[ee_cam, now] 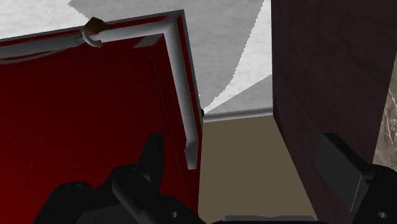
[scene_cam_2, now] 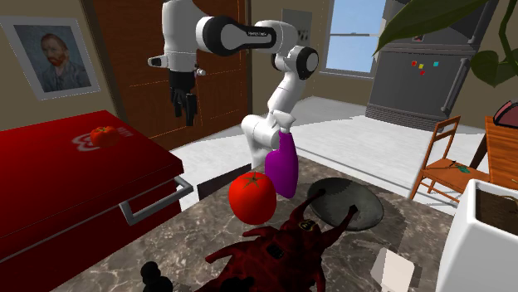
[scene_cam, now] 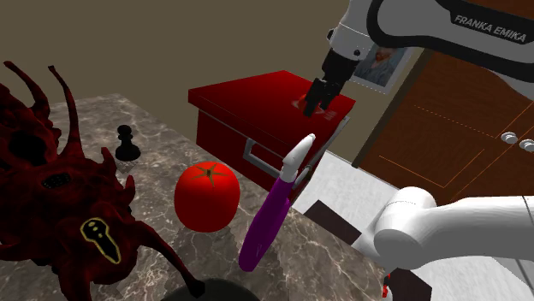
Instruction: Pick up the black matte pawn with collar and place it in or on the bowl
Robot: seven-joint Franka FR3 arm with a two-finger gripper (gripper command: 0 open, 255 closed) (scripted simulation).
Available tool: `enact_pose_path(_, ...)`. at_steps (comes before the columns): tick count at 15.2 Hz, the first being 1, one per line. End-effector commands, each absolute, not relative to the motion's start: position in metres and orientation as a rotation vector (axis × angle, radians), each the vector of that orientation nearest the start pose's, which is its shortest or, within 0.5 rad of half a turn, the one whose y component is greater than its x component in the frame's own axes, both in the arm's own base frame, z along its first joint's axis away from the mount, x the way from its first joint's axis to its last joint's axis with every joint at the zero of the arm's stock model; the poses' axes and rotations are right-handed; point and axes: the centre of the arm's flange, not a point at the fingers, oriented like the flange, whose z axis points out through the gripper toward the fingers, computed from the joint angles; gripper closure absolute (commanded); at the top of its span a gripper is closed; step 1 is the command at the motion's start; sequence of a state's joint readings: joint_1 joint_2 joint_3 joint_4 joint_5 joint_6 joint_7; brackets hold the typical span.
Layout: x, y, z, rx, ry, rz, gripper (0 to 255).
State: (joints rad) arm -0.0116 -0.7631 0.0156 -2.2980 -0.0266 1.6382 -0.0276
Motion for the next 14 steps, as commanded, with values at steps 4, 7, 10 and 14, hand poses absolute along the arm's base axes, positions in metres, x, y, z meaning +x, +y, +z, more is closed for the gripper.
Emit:
enact_pose_path(4, 0.339, 0.034, 0.611, -3.174, -0.039, -0.162, 0)
enact_pose_path(7, 0.358, 0.068, 0.605, -3.172, -0.034, -0.16, 0)
enact_pose_path(10, 0.377, 0.102, 0.599, -3.17, -0.028, -0.158, 0)
enact_pose_path(14, 0.403, 0.148, 0.591, -3.168, -0.021, -0.156, 0)
